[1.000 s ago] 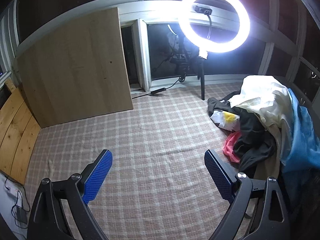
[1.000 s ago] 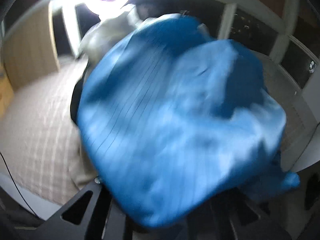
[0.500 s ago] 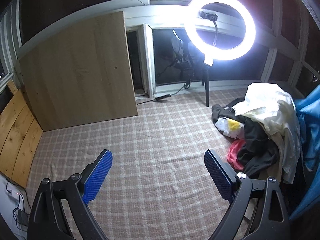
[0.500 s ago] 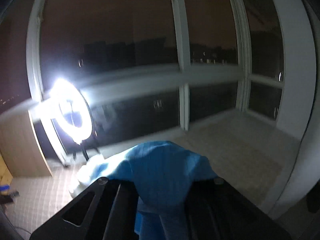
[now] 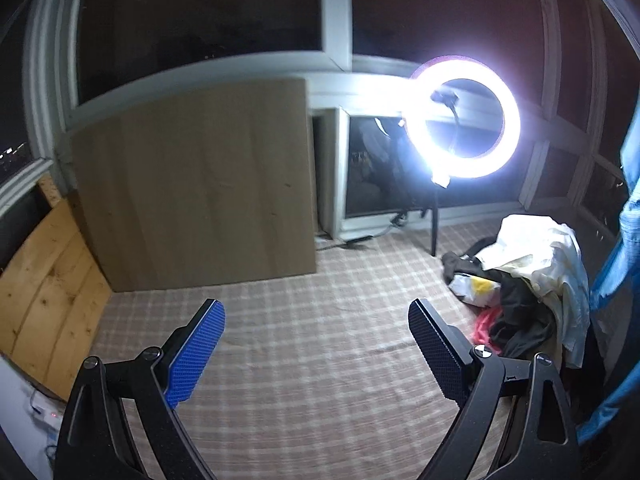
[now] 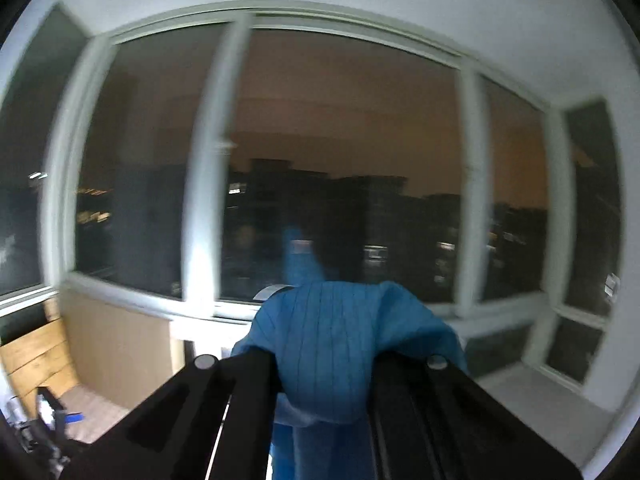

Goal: Fold clothes
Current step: 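Lower the blue garment onto the mat with the right gripper and release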

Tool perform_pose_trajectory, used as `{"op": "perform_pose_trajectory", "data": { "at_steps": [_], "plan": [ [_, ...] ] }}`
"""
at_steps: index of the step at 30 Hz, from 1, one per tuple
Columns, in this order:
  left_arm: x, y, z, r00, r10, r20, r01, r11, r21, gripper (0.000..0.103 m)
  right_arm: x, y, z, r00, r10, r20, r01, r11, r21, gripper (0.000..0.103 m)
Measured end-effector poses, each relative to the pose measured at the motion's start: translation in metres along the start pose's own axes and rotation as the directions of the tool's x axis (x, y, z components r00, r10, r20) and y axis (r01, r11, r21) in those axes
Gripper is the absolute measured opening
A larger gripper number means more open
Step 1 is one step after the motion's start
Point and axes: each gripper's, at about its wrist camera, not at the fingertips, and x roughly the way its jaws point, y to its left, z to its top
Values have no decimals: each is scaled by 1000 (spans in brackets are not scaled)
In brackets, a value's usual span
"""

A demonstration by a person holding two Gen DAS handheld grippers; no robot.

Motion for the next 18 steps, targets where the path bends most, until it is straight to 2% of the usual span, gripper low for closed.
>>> {"op": "perform_pose_trajectory", "data": {
  "at_steps": [1, 3, 5, 7, 8, 10, 11, 13, 14, 15, 16, 17, 18],
  "plan": [
    [-6, 11, -2, 1000, 10, 6, -10, 1000, -2, 93, 6, 26, 4, 999, 41, -4, -41, 999, -17, 2],
    [-22, 36, -7, 996, 86, 18, -85, 996, -34, 93, 30, 83, 4, 990, 137, -27, -138, 990, -40, 2],
    [-38, 61, -14, 992, 127, 22, -126, 991, -31, 93, 58, 131, -6, 973, 222, -68, -225, 973, -41, 2],
    [-51, 84, -23, 984, 178, 22, -178, 984, -30, 94, 92, 177, -28, 944, 302, -130, -307, 951, -26, 2],
    [-56, 96, -28, 978, 209, 19, -208, 978, -31, 94, 114, 202, -47, 924, 338, -180, -346, 938, -12, 2],
    [-61, 121, -38, 966, 259, -3, -259, 965, -50, 94, 149, 241, -89, 887, 373, -271, -384, 923, 14, 3],
    [-61, 132, -43, 960, 278, -18, -278, 959, -61, 94, 169, 263, -120, 867, 364, -339, -385, 923, 6, 3],
    [-57, 148, -51, 951, 306, -50, -309, 948, -78, 93, 207, 305, -189, 812, 326, -484, -383, 923, -22, 7],
    [-54, 152, -55, 945, 322, -61, -326, 942, -76, 93, 222, 324, -229, 770, 302, -563, -388, 921, -37, 8],
    [-51, 155, -58, 938, 340, -69, -344, 936, -71, 93, 235, 341, -272, 710, 284, -645, -405, 913, -43, 10],
    [-48, 158, -60, 931, 357, -76, -362, 930, -66, 93, 242, 351, -307, 662, 275, -698, -418, 907, -39, 11],
    [-44, 159, -62, 927, 365, -82, -370, 927, -63, 93, 247, 357, -339, 619, 267, -739, -428, 903, -32, 12],
    [-40, 158, -64, 927, 364, -87, -370, 927, -62, 93, 250, 361, -363, 589, 268, -763, -435, 900, -20, 12]
  ]
}}
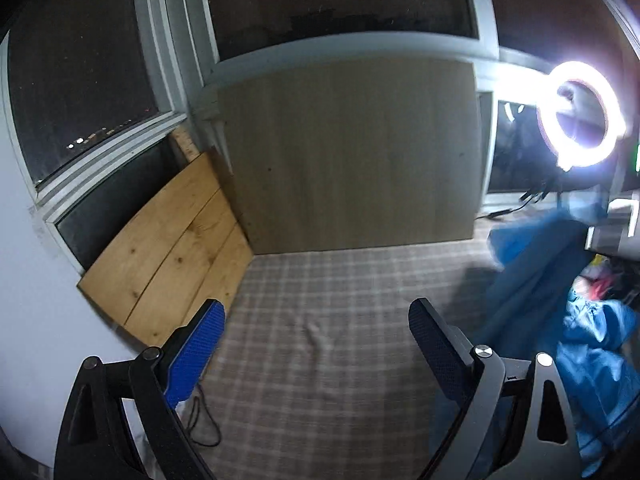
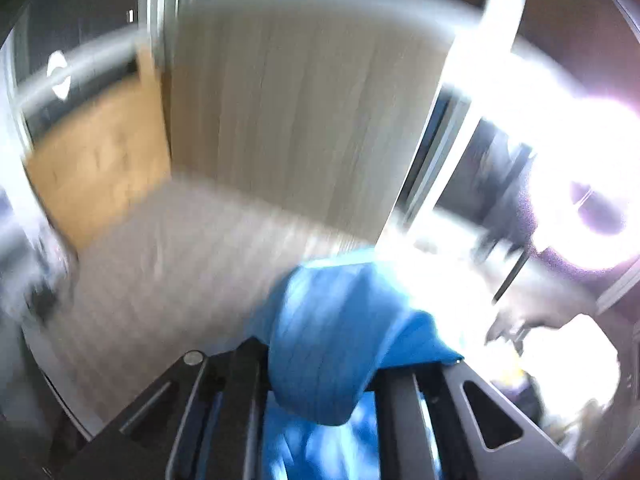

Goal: Fold clothes
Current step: 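Lower the blue garment onto the mat with the right gripper and release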

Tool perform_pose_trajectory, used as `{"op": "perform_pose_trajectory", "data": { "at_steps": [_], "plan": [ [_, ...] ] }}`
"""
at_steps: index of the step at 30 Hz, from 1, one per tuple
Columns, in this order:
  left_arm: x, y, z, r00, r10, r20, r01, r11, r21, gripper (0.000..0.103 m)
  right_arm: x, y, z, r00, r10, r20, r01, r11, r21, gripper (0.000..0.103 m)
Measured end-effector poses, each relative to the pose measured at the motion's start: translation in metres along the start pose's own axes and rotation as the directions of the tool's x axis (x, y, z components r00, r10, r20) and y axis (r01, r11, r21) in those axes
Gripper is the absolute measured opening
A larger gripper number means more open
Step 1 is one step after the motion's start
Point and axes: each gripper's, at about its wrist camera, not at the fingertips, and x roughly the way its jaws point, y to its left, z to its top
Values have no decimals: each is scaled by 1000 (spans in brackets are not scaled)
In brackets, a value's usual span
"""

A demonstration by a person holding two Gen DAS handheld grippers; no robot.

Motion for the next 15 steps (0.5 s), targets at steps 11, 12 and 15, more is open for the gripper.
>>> {"op": "perform_pose_trajectory", "data": {
  "at_steps": [11, 12, 15],
  "plan": [
    [35, -37, -3, 997, -47, -54, 47, 999, 1, 93, -12, -21, -53, 1000, 14, -1, -14, 998, 57, 48],
    [37, -41, -3, 997, -52, -58, 52, 999, 3, 93, -15, -26, -53, 1000, 13, 0, -13, 998, 66, 50],
    [42, -52, -2, 996, -63, -68, 64, 998, 14, 93, -18, -39, -59, 1000, 10, 2, -11, 996, 94, 50]
  ]
}}
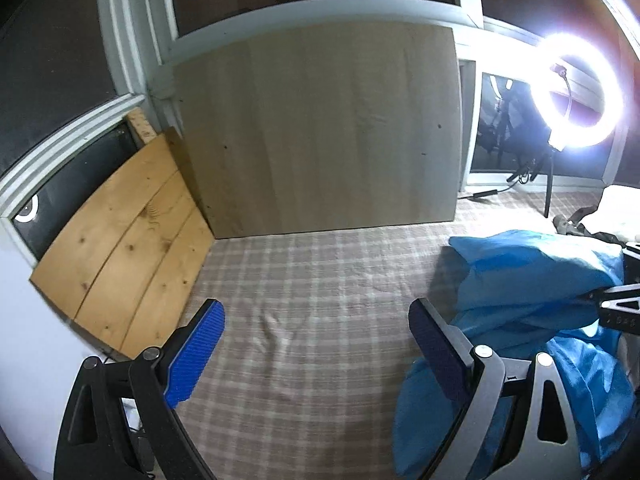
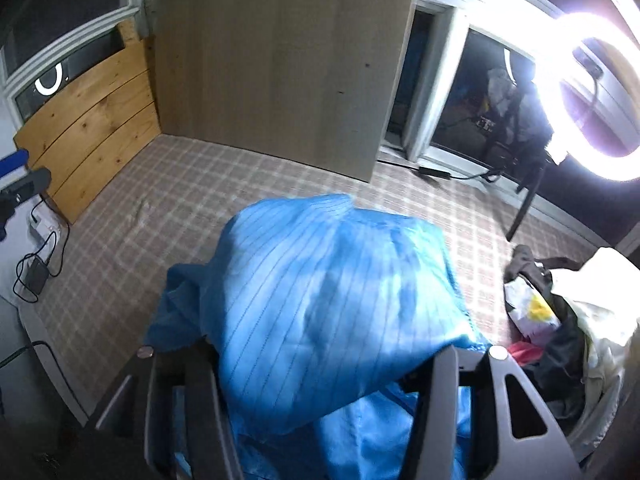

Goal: Fold clothes
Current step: 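Lower the blue garment onto the mat with the right gripper and release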

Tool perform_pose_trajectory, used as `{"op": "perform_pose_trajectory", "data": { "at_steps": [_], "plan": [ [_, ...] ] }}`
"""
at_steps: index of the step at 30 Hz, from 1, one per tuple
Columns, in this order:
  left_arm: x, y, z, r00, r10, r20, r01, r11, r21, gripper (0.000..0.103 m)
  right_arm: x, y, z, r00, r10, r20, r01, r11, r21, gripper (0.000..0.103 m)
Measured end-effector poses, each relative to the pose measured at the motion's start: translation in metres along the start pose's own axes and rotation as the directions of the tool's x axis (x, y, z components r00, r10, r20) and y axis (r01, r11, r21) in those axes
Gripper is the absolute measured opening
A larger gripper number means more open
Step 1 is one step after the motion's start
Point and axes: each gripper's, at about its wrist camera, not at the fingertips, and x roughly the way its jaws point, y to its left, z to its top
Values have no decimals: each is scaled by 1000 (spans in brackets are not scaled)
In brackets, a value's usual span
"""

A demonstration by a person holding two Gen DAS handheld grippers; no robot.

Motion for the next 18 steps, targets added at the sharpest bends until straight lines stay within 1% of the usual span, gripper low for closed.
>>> {"op": "perform_pose_trajectory", "data": {
  "at_steps": [7, 18],
  "plan": [
    [4, -20, 3, 1000, -14, -7, 14, 1000, 26, 93, 0, -21, -11, 1000, 19, -7, -18, 999, 34, 51],
    [5, -31, 2, 1000, -20, -12, 21, 999, 43, 94, -14, -29, -23, 999, 44, -3, -44, 997, 68, 51]
  ]
}}
